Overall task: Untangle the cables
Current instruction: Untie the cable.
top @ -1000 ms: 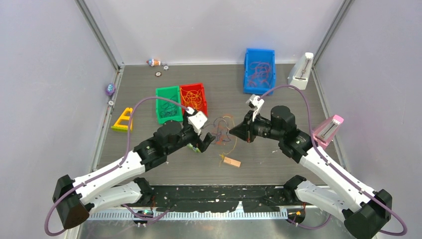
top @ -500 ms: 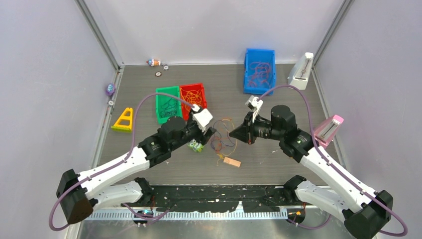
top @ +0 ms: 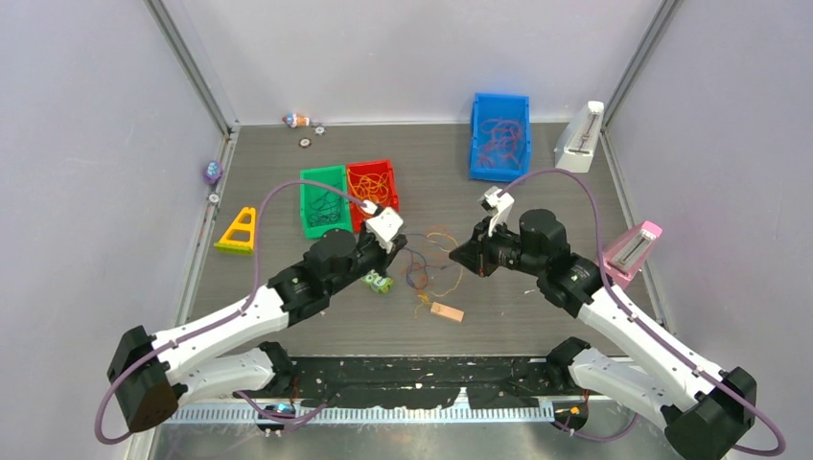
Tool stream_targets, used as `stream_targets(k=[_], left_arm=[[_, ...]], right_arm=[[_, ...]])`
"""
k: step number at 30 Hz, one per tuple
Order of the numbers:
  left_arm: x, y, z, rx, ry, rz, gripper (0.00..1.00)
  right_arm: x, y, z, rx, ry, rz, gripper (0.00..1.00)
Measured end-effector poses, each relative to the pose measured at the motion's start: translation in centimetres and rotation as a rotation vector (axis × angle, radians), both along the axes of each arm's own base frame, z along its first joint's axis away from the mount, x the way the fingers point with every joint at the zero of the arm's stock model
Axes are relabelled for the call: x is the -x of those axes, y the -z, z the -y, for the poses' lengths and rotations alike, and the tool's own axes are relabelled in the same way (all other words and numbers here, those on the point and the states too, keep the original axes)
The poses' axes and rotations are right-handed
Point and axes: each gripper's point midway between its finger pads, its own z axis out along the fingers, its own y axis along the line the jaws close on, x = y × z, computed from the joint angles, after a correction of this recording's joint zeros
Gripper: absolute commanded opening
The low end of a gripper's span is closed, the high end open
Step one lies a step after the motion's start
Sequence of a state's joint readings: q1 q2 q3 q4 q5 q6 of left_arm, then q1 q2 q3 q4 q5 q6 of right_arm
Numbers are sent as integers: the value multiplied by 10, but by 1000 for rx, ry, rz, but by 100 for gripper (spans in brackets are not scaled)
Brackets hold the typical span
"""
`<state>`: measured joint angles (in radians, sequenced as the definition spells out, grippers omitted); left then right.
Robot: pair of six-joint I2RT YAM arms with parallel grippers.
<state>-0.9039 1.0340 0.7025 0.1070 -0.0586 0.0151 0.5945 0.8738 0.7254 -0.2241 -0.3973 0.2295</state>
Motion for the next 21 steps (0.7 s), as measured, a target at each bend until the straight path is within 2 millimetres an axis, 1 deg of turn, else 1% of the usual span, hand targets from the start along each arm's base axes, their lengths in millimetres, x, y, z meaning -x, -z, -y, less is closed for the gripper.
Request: stream_targets(k=[2,4,5,6,8,11,12,13,15,17,19,21], left_arm=[[-1,-4,-12,15,-51,10,0],[-5,-16,-23,45,-103,22,0],[-7,-23,-29,60,-129,26,0],[-11,-31,-36,70,-161,25,0],[-22,-50,-48,97,-229,31,0],[-35,-83,-75,148,-333,46,0],[-37,-90,-84,164,-362,52,0],[-39,-100,-99,184,-401,58,0],[-41,-113,-125,216,-470,69,0],[-38,-129,-150,248,-533,88,0],[-33,-142,-168,274,-577,102,0],[-28,-151,-184,283,-622,111,0]], right_arm=[[-7,12,8,25,67,-13,9],[-15,32,17,59,150,-43,8],[-18,46,22,84,189,-68,9],[-20,58,27,105,223,-93,10],[-24,95,37,181,296,-179,10],[-26,123,50,243,368,-246,10],[-27,129,54,256,394,-255,9],[-28,133,60,269,427,-261,9],[-33,136,71,285,489,-257,7],[-40,137,84,299,566,-250,7],[-45,136,96,308,634,-248,6],[-50,137,112,317,716,-253,6]])
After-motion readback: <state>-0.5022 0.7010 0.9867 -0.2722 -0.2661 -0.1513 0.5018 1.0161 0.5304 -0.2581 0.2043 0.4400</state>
